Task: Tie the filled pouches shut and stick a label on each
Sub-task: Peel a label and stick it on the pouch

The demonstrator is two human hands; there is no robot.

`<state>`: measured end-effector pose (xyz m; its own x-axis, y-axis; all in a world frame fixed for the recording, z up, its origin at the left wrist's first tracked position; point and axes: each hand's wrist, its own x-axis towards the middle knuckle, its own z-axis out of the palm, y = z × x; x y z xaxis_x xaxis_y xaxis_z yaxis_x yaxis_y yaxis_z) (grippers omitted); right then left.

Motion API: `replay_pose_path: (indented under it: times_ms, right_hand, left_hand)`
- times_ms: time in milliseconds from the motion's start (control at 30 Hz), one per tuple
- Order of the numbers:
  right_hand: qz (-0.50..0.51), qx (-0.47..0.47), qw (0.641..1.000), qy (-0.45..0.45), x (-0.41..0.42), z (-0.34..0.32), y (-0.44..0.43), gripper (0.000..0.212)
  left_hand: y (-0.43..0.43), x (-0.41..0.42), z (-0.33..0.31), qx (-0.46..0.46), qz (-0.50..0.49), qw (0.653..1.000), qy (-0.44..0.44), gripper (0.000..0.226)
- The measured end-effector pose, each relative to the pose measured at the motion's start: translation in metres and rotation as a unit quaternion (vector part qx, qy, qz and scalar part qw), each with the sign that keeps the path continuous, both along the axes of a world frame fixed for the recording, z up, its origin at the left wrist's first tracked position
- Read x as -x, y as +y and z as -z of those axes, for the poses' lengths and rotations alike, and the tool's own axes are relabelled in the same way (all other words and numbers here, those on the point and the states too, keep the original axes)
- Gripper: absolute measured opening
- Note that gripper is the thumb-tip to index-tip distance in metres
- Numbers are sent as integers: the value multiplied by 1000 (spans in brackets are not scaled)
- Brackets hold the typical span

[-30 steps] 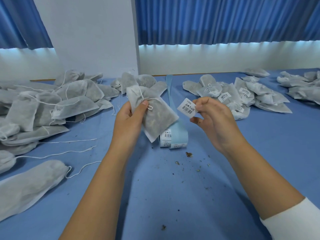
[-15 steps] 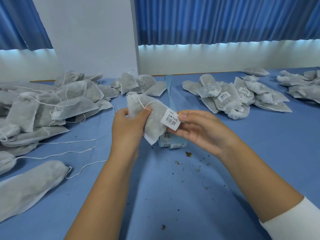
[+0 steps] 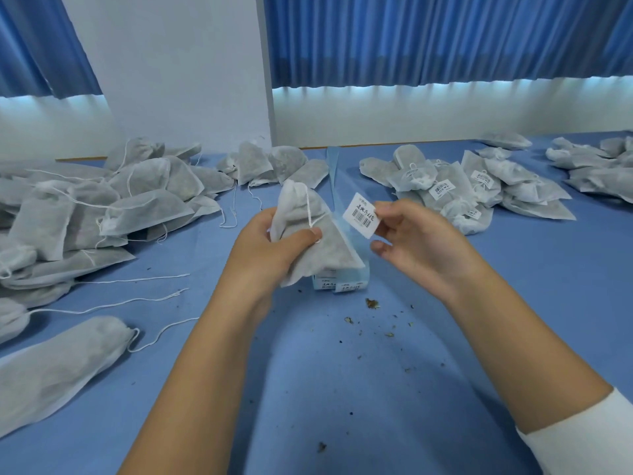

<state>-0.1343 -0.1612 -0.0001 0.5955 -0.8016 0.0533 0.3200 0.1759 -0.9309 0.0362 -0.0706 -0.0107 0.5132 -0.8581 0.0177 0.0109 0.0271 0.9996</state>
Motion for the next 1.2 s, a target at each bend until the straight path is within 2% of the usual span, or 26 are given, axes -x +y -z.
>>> replay_pose_path:
  times_ms: [100, 300, 433, 567, 933, 1000, 1100, 1200]
  right_hand:
    - [10, 55, 997, 47, 4, -4, -1, 32]
    - [8, 161, 979, 122, 6, -5, 3, 15]
    - [19, 175, 978, 115, 4, -4, 3, 22]
    - [30, 182, 975, 124, 1, -1, 4, 22]
    - [89, 231, 955, 163, -8, 6, 11, 30]
    - [103, 239, 952, 160, -11, 8, 13, 31]
    - [117, 246, 949, 157, -14, 9, 16, 31]
    - [156, 275, 932, 179, -17, 11, 19, 33]
  left_hand:
    - [2, 0, 0, -14, 59, 998, -30, 28]
    - [4, 3, 0, -5, 115, 991, -63, 39]
    - [4, 1, 1, -7, 129, 989, -66, 49]
    - [5, 1, 1, -10, 148, 986, -71, 59]
    - [8, 4, -2, -5, 139, 986, -95, 62]
    - [7, 7, -2, -3, 118, 988, -99, 56]
    - [3, 12, -1, 3, 40, 994, -102, 25]
    - [0, 17, -1, 12, -11, 994, -110, 2]
